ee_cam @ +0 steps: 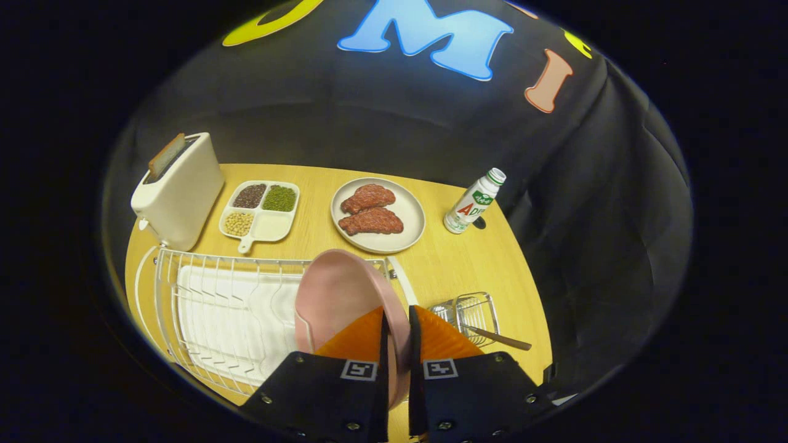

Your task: Take the plate from the dish rack, then take the spoon from the basket and place it into the plate.

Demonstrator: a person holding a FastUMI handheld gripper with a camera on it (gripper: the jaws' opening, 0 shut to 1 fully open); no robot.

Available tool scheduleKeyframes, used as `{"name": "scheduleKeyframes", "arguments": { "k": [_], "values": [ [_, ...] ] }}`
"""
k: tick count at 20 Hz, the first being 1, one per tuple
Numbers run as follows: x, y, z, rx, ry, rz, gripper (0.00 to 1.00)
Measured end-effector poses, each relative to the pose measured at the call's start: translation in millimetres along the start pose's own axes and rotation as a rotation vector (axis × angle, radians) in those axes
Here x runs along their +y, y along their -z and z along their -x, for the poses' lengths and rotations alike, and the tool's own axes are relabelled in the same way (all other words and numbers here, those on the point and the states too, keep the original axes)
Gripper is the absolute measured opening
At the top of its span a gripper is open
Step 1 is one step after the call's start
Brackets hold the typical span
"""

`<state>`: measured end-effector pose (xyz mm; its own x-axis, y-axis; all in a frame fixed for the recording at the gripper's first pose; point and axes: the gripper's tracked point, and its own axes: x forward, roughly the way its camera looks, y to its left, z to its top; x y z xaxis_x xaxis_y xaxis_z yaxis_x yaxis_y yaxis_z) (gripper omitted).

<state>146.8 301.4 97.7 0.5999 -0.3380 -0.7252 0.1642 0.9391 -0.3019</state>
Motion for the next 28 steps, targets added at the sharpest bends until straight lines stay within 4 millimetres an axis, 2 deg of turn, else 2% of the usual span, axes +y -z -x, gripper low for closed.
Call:
{"name": "scheduleKeyframes", "arguments": {
  "k": [4,12,16,21,25,28],
  "values": [
    [5,-4,8,0.03,0.022,0.026,0.12],
    [-10,-18,20,0.034,0.058,0.071,0.12],
    [-18,-38,30,0.014,0.024,0.048,0.12],
    [-31,-66,58,-0.038,-0.053,0.023,0.12],
    [-50,-61,78,-0.045,-0.126,-0.026,0.12],
    [-68,-42,91,-0.032,-0.182,-0.068,0.12]
  ]
}}
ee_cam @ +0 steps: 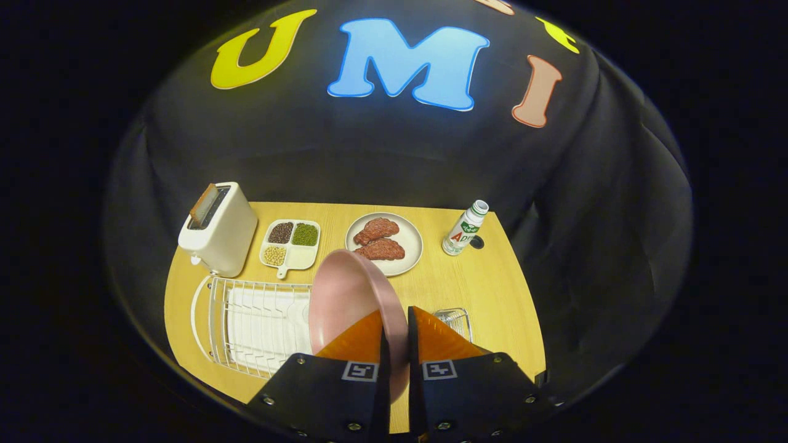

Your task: Take the plate from the dish rack, then take the spoon from the basket and place it into the plate.

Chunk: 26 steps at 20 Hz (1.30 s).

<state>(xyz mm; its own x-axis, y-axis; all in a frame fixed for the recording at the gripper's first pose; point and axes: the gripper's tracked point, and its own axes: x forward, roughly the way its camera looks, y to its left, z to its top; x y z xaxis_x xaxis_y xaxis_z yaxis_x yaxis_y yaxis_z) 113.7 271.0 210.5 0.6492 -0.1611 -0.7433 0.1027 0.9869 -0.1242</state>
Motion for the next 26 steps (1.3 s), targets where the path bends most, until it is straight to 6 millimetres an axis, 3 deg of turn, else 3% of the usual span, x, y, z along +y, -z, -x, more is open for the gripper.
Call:
{"name": "scheduleKeyframes", "arguments": {
  "k": [12,17,20,26],
  "values": [
    [-55,96,44,0.115,-0.277,-0.23,0.12],
    [-83,153,44,0.157,-0.293,-0.264,0.12],
    [-90,183,42,0.179,-0.311,-0.289,0.12],
    [-81,247,11,0.283,-0.385,-0.372,0.12]
  ]
}}
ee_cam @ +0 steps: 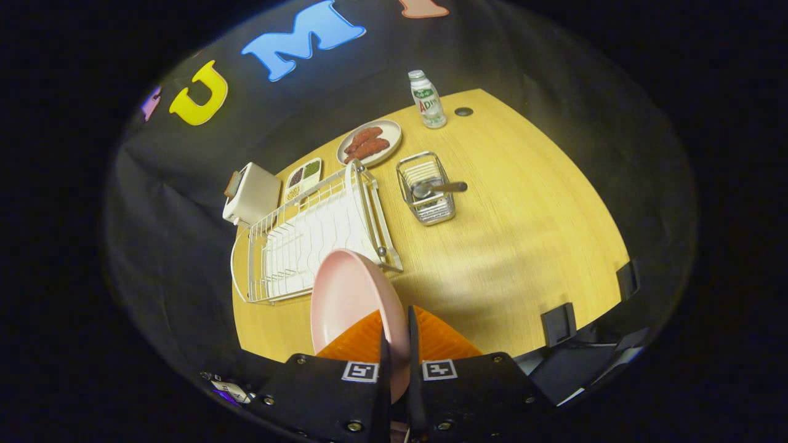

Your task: Take the plate from the dish rack, then take the spoon from the basket and place it into the plate.

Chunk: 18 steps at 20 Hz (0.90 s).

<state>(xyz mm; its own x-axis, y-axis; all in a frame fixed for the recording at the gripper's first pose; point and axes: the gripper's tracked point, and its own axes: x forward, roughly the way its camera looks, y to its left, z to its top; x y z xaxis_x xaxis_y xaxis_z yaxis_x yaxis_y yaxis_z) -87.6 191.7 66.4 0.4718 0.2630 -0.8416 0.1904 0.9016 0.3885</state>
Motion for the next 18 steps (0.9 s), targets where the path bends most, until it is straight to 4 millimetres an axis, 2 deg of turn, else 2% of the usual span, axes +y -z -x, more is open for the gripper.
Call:
{"name": "scheduleKeyframes", "arguments": {
  "k": [3,7,14,15,18],
  "values": [
    [-16,21,-23,0.044,-0.007,-0.012,0.12],
    [-33,34,-52,0.056,-0.005,0.005,0.12],
    [-36,45,-88,0.033,-0.069,0.023,0.12],
    [-33,45,-89,0.038,-0.096,0.002,0.12],
    [-30,53,-108,0.049,-0.139,-0.028,0.12]
  ]
}}
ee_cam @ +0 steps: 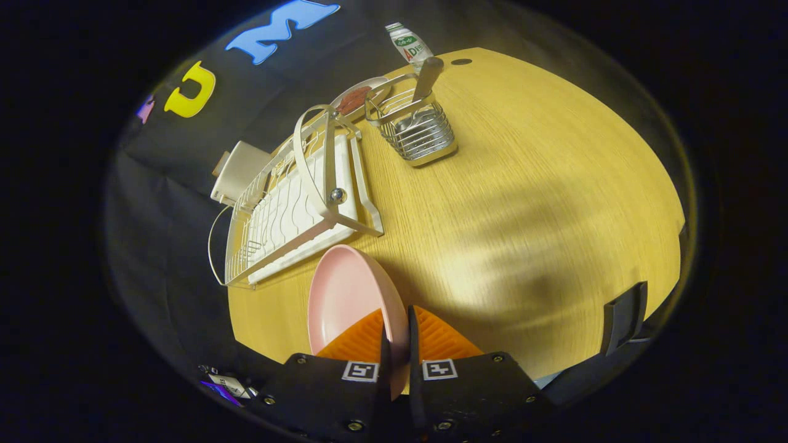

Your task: Take the plate from the dish rack, then take the spoon from the basket and place it into the plate.

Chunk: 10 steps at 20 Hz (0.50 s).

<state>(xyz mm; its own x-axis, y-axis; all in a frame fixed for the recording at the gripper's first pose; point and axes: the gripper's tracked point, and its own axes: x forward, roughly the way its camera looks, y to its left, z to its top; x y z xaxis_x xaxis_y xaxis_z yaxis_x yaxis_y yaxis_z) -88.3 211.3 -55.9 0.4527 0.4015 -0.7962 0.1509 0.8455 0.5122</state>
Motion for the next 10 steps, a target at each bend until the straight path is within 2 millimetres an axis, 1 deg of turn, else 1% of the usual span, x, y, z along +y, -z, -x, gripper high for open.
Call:
{"name": "scheduleKeyframes", "arguments": {
  "k": [2,3,4,5,6,7,8,10],
  "values": [
    [-2,1,-8,0.021,-0.029,-0.049,0.12],
    [-4,3,-9,0.033,-0.039,-0.063,0.12],
    [-9,5,-13,0.039,-0.019,-0.057,0.13],
    [-17,5,-12,0.039,0.003,-0.026,0.16],
    [-21,4,-11,0.032,0.012,0.006,0.16],
    [-21,0,-6,0.024,-0.001,0.025,0.15],
    [-19,-2,-3,0.02,-0.021,0.027,0.17],
    [-18,-9,2,-0.009,-0.034,0.038,0.17]
  ]
}}
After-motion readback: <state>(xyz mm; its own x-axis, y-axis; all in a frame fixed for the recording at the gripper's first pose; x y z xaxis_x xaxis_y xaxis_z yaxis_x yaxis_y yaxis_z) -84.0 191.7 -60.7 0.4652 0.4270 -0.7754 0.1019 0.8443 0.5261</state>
